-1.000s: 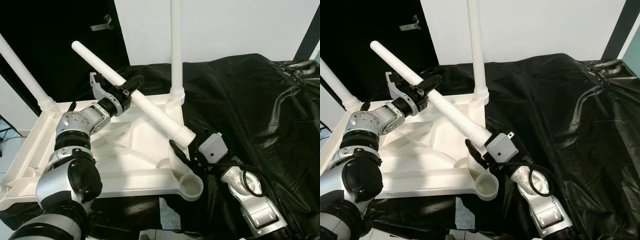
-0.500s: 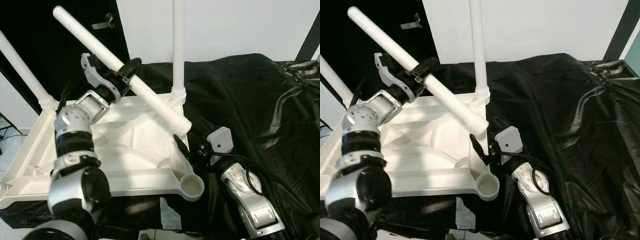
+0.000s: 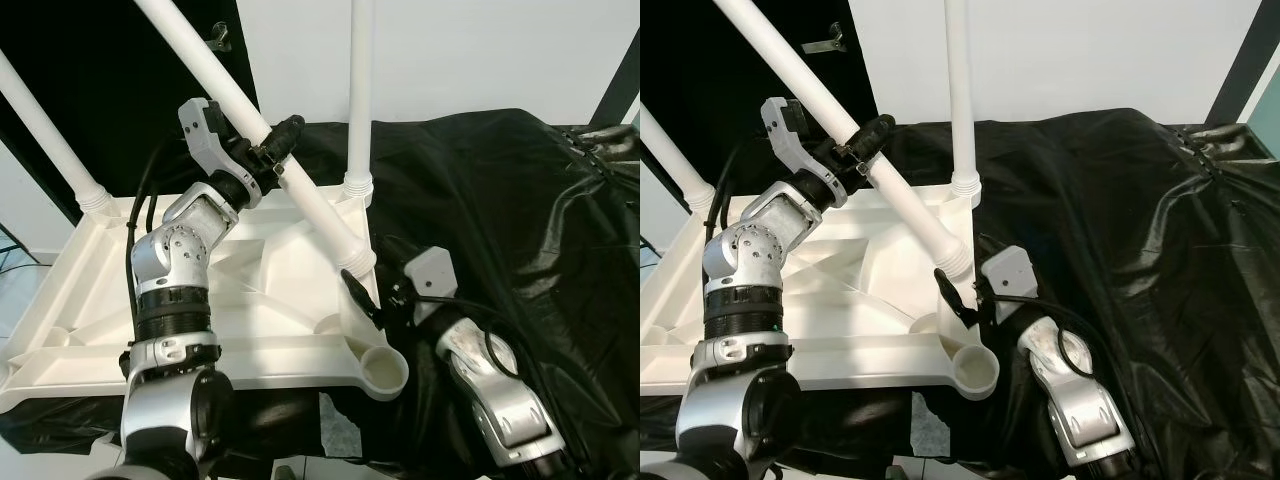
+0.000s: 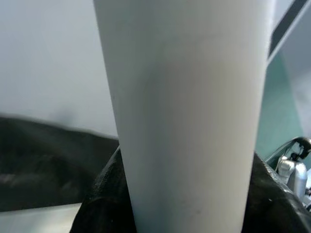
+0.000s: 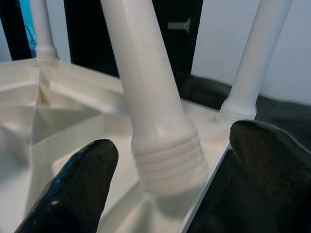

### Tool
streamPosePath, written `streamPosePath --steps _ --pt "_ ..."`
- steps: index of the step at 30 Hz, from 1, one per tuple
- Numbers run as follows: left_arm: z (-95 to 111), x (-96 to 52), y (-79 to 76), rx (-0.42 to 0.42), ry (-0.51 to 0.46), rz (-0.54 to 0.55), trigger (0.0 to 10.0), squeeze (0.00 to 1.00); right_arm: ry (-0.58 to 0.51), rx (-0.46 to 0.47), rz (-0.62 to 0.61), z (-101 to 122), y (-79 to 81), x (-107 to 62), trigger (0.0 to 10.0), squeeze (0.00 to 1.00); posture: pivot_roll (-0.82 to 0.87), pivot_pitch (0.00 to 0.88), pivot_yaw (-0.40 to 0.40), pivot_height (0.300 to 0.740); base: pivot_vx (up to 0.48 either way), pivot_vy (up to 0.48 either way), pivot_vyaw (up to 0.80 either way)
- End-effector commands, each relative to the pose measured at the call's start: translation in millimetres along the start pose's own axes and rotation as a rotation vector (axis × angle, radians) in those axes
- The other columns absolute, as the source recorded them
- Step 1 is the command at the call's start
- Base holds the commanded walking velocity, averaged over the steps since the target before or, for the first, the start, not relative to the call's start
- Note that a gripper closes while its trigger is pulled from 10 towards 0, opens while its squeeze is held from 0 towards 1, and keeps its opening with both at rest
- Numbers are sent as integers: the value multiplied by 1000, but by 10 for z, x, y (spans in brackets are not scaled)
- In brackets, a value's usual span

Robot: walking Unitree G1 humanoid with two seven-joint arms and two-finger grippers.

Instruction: Building children table

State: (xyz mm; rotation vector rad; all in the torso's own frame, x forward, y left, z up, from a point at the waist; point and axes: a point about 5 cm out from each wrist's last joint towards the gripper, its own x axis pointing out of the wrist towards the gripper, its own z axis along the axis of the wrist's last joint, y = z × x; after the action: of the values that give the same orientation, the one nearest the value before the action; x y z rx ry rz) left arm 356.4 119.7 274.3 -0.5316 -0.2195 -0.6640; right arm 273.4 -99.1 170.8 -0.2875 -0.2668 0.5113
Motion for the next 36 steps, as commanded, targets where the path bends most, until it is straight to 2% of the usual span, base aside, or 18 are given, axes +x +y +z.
streamPosePath --steps 1,5,8,13,15,16,17,22,26,36 --pt "61 -11 -96 41 -45 -13 10000 0 16 12 12 -6 16 39 10000 0 20 0 45 740 0 0 0" --pt "49 -20 -156 66 -53 -24 10000 0 23 20 24 -4 15 61 10000 0 21 0 43 740 0 0 0" --pt "3 -33 -342 166 -67 -48 10000 0 30 -7 40 17 -5 144 10000 0 30 0 36 740 0 0 0" --pt "-30 -29 -443 230 -67 -72 10000 0 41 -16 38 20 -20 188 10000 0 32 0 36 740 0 0 0" --pt "-78 -13 -566 282 -70 -103 10000 0 69 -27 34 10 -47 269 10000 0 36 0 39 740 0 0 0" --pt "-78 -13 -566 282 -70 -103 10000 0 69 -27 34 10 -47 269 10000 0 36 0 39 740 0 0 0" --pt "-117 2 -651 315 -69 -125 10000 0 99 -40 32 -7 -74 339 10000 0 36 0 39 740 0 0 0" --pt "-134 7 -695 329 -65 -140 10000 0 120 -45 36 -22 -90 370 10000 0 38 0 40 740 0 0 0" --pt "-170 22 -805 362 -62 -182 10000 0 135 -53 46 -21 -136 440 10000 0 36 0 40 740 0 0 0" --pt "-234 59 -913 366 -68 -205 10000 0 86 -97 91 73 -147 534 10000 0 39 0 36 740 0 0 0"
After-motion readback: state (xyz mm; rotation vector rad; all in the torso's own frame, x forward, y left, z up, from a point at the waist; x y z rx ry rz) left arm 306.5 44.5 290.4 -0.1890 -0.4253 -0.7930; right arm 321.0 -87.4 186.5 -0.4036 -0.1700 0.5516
